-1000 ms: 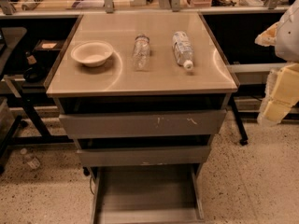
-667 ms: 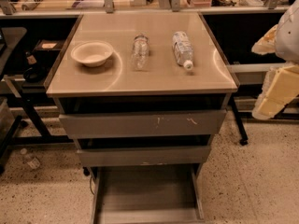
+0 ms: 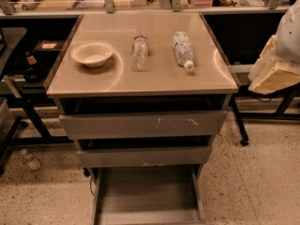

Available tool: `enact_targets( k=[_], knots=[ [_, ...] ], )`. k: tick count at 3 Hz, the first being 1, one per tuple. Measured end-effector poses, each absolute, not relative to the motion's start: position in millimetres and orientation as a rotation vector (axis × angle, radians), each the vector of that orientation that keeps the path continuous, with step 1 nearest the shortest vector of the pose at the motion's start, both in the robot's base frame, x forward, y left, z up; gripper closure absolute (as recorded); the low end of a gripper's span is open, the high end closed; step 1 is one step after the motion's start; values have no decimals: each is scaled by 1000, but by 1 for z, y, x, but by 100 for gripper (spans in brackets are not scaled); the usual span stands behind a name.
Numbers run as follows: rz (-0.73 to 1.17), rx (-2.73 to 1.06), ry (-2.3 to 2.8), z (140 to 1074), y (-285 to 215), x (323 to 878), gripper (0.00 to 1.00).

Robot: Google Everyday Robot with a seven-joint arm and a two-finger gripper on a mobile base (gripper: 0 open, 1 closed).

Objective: Close bottom drawer

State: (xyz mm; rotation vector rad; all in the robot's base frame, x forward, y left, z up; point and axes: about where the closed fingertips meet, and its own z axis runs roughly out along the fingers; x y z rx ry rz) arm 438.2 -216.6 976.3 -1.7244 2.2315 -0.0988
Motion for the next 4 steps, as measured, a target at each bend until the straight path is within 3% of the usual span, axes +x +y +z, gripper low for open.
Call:
enact_targets(
  k=[1,2,4],
  knots=[
    [-99,-1724,2232,976,-217,438,88],
    [-99,-1724,2231,976,-217,438,100],
    [-89,-1718,2250,965,-218,431,100]
  ],
)
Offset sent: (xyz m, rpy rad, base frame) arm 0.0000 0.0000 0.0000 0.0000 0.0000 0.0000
